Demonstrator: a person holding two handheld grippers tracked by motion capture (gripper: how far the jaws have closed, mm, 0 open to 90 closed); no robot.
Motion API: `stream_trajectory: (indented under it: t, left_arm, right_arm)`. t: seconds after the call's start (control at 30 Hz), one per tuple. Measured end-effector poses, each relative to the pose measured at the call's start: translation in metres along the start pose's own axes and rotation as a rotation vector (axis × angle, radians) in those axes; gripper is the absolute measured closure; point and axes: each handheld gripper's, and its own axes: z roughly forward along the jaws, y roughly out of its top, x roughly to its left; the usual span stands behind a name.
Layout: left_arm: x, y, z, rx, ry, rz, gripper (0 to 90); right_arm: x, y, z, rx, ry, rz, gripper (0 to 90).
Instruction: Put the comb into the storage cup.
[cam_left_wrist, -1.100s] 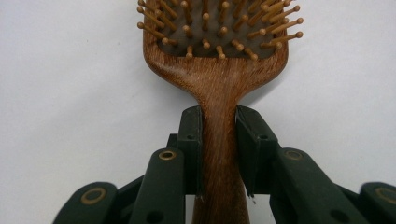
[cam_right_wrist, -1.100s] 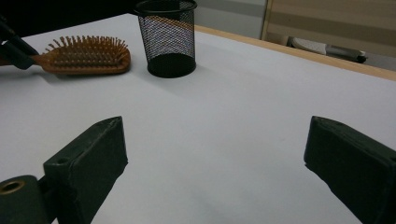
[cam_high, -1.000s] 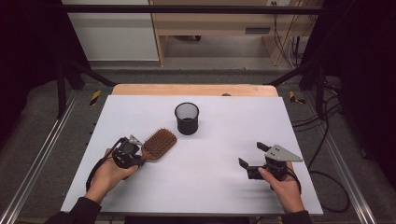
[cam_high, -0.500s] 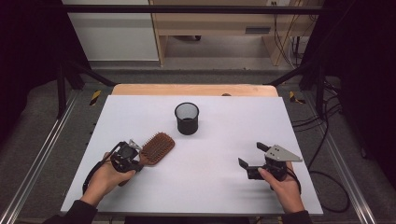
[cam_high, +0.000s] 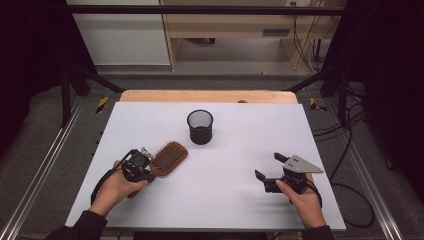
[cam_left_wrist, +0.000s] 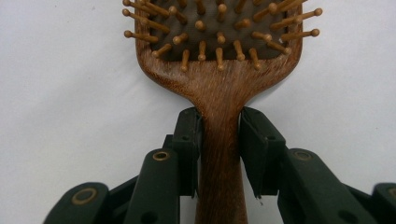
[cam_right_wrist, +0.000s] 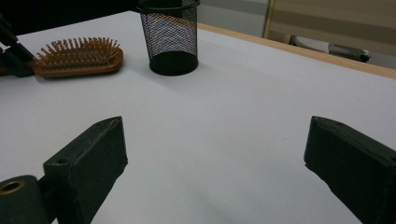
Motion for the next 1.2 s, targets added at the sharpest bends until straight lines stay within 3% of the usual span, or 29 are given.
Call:
stream_trajectory:
  t: [0.23, 0.5, 0.6, 0.63, 0.67, 0.7, 0.73, 0.9, 0.93, 1.03, 1.1, 1.2]
  left_arm:
    - [-0.005, -0.001, 0.0, -0.012, 0.025, 0.008, 72.7]
    - [-0.007, -0.01, -0.002, -0.076, 0.033, 0.03, 72.9]
    - [-0.01, -0.011, -0.007, -0.149, 0.039, 0.035, 72.9]
    - [-0.01, -0.011, -0.007, -0.149, 0.039, 0.035, 72.9]
    - [-0.013, -0.01, -0.01, -0.188, 0.051, 0.042, 72.9]
    - [-0.013, -0.01, -0.01, -0.188, 0.051, 0.042, 72.9]
    - [-0.017, -0.009, -0.011, -0.23, 0.055, 0.054, 72.9]
    - [-0.028, -0.005, -0.012, -0.302, 0.047, 0.063, 72.9]
    - [-0.033, -0.003, -0.01, -0.338, 0.042, 0.064, 72.9]
    - [-0.039, 0.0, -0.008, -0.356, 0.037, 0.074, 72.9]
    - [-0.046, 0.005, -0.007, -0.363, 0.049, 0.106, 72.9]
    - [-0.049, 0.006, -0.007, -0.377, 0.05, 0.11, 72.9]
  right_arm:
    - [0.001, 0.0, 0.0, 0.001, 0.0, 0.0, 5.7]
    - [0.001, 0.001, -0.001, -0.014, 0.006, 0.011, 5.7]
    - [0.006, 0.002, 0.0, -0.017, 0.016, 0.003, 5.7]
    - [0.007, 0.003, 0.0, -0.017, 0.018, 0.001, 5.7]
    - [0.008, 0.003, 0.0, -0.019, 0.021, 0.001, 5.7]
    - [0.008, 0.003, 0.0, -0.019, 0.021, 0.001, 5.7]
    - [0.011, 0.004, 0.002, -0.017, 0.034, 0.01, 5.3]
    - [0.019, 0.005, 0.008, -0.012, 0.062, 0.025, 5.3]
    - [0.023, 0.006, 0.012, -0.012, 0.082, 0.045, 5.2]
    - [0.028, 0.007, 0.018, -0.011, 0.094, 0.064, 5.3]
    - [0.035, 0.009, 0.028, 0.008, 0.122, 0.079, 5.4]
    - [0.041, 0.01, 0.033, 0.014, 0.14, 0.085, 5.4]
